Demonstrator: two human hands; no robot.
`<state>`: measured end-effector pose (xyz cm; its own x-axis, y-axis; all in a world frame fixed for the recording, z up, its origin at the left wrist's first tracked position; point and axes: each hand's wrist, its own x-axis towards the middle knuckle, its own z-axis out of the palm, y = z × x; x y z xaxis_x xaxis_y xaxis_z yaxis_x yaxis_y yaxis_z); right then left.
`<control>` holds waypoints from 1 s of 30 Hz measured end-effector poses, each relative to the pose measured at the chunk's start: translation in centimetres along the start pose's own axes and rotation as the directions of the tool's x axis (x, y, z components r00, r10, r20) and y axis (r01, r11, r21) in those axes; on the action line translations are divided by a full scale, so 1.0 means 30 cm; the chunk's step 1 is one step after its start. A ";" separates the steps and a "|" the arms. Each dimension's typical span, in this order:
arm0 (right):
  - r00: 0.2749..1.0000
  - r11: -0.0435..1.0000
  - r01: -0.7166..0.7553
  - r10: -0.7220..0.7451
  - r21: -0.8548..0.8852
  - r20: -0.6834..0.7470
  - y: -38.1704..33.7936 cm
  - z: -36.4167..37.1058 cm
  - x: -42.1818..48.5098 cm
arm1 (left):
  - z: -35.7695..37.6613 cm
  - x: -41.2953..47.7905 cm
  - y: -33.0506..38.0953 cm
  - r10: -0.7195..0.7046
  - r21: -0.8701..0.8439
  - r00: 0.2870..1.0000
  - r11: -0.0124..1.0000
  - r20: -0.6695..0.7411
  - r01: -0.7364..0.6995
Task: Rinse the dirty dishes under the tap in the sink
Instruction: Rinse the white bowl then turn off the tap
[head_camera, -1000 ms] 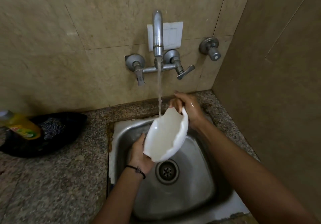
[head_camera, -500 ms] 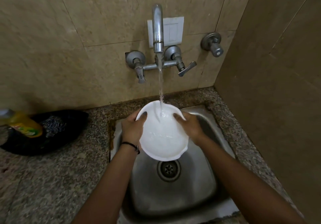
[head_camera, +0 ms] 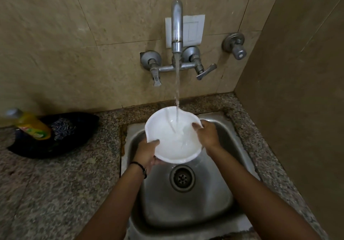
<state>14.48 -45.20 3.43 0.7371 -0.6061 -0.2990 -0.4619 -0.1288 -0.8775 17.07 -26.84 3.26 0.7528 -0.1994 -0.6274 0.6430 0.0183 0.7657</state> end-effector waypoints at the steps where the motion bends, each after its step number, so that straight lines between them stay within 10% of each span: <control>1: 1.000 0.998 0.023 -0.023 -0.053 0.004 -0.010 -0.014 0.001 | -0.002 0.005 -0.015 -0.042 -0.034 0.998 0.998 0.040 0.044; 10: 0.975 0.965 0.219 -0.210 -0.145 0.076 -0.039 -0.080 -0.009 | 0.027 0.018 -0.076 0.007 -0.086 0.995 0.996 0.101 0.002; 22: 0.945 0.927 0.285 -0.229 0.245 -0.232 -0.428 -0.075 0.154 | 0.048 -0.016 0.023 0.381 0.451 0.925 0.825 0.001 -0.340; 30: 0.834 0.887 0.437 -0.462 -0.151 -0.302 -0.395 -0.028 0.144 | 0.050 -0.039 0.028 0.317 0.351 0.948 0.889 -0.007 -0.295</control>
<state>22.72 -46.95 12.86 0.6791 -0.6828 0.2695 -0.1623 -0.4978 -0.8520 16.51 -28.06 4.83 0.9189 -0.1760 -0.3529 0.2999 -0.2694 0.9152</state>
